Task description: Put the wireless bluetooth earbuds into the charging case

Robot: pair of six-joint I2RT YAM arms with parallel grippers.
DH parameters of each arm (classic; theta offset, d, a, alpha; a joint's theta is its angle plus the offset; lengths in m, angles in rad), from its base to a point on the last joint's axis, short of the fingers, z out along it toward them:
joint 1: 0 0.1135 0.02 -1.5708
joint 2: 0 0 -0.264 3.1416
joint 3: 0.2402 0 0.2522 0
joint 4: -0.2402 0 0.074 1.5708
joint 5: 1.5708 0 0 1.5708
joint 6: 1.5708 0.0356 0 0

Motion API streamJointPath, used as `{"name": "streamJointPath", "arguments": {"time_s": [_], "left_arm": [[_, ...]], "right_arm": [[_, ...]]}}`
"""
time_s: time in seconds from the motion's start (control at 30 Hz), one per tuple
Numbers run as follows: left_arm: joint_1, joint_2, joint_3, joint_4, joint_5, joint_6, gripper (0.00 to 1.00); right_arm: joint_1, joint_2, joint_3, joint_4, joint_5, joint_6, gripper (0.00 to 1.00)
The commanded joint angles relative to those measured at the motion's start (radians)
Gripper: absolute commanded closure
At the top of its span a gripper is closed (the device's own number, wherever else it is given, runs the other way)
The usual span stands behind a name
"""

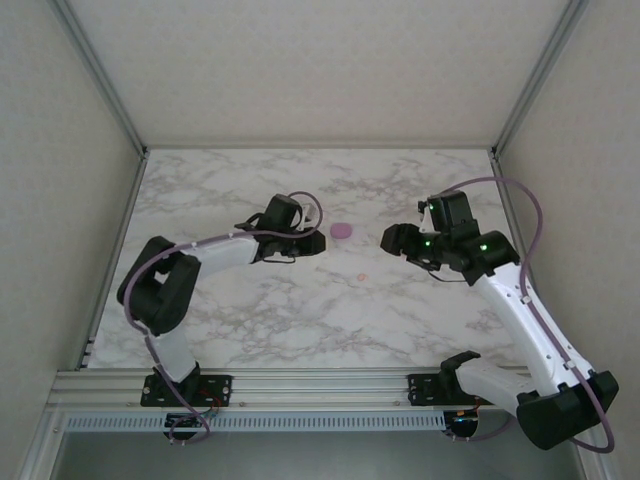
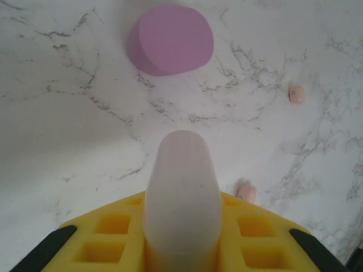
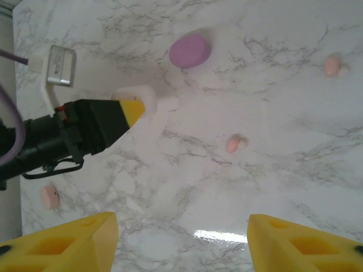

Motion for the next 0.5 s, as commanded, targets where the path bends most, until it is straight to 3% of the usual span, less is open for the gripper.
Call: {"name": "streamJointPath", "arguments": {"time_s": [0.0,0.3,0.47], "left_arm": [[0.026,0.058,0.067,-0.055,0.050,-0.047,0.95],[0.080,0.212,0.220,-0.167,0.103,-0.027,0.91],[0.087,0.242,0.265,-0.218,0.081,0.004,0.82]], "right_arm": [[-0.006,-0.035,-0.024,0.017,0.002,0.040,0.38],[-0.005,-0.059,-0.038,-0.001,0.025,0.052,0.38],[-0.006,-0.063,-0.050,0.008,0.019,0.048,0.38]]}}
